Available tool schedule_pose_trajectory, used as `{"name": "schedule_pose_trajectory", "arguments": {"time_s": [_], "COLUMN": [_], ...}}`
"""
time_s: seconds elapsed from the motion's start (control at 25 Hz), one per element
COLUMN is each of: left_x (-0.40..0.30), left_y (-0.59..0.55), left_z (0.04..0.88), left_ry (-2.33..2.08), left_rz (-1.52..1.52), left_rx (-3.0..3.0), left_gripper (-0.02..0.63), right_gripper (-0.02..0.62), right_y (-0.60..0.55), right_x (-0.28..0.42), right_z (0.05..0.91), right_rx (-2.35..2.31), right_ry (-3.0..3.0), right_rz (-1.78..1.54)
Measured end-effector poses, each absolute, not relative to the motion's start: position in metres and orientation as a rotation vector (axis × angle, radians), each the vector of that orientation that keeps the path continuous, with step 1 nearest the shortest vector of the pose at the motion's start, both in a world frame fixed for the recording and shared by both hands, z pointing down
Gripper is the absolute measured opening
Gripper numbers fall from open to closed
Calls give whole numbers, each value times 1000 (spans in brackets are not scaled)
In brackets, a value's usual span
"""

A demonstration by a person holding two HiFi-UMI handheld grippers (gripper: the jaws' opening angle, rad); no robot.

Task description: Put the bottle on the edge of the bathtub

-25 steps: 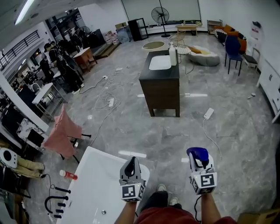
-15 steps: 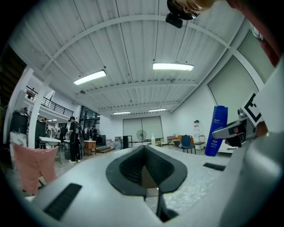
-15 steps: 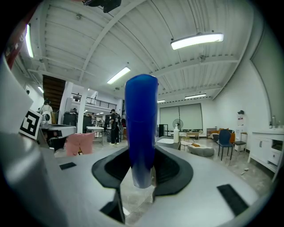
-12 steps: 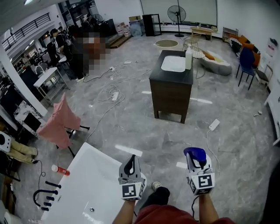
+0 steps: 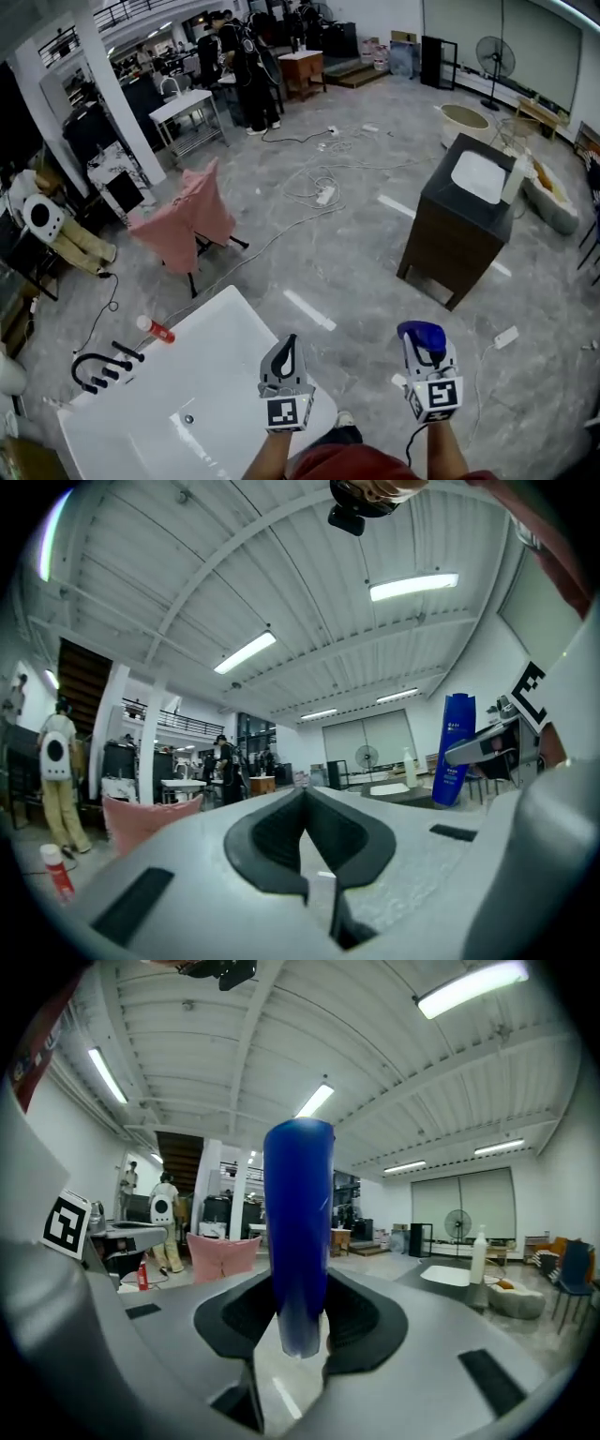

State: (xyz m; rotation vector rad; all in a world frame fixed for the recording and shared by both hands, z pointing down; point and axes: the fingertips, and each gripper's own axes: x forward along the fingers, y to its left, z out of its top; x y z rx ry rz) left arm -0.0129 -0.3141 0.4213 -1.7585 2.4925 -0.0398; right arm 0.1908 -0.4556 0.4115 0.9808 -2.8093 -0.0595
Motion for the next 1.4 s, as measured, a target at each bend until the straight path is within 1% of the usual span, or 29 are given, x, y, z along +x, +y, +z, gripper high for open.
{"name": "schedule_pose_trajectory", "arguments": {"time_s": [0.24,0.44,0.72,0.88,1.12,1.4], "left_x": [-108,-157,-187,-202,-238,-261], "left_y": [-285,-239,-152,-122,-116,-126], "left_z": [415,399,405,413,413,419], "left_ry": [2704,2798,2953,3039,3110,3122], "left_rz": [-58,-58,-127,-143,-125,-115], "left_rx": [-1448,-1185,-828,-645,-390,-186], "left_gripper": [5,5,5,5,5,5], "right_gripper": [149,149,149,149,149,149], "right_y": [-473,-448,-389,-367,-363,-371], "right_x": [56,-31,-112,-167,-247,-297], "right_z": [403,396,400,407,415,433], "right_rx": [639,368,-51,-248,-491,-653], "right_ry": [-2930,-2984,-3001,-2992,-2958,-2915], "right_rz": [-89,-94,-178,-156,-155,-163]}}
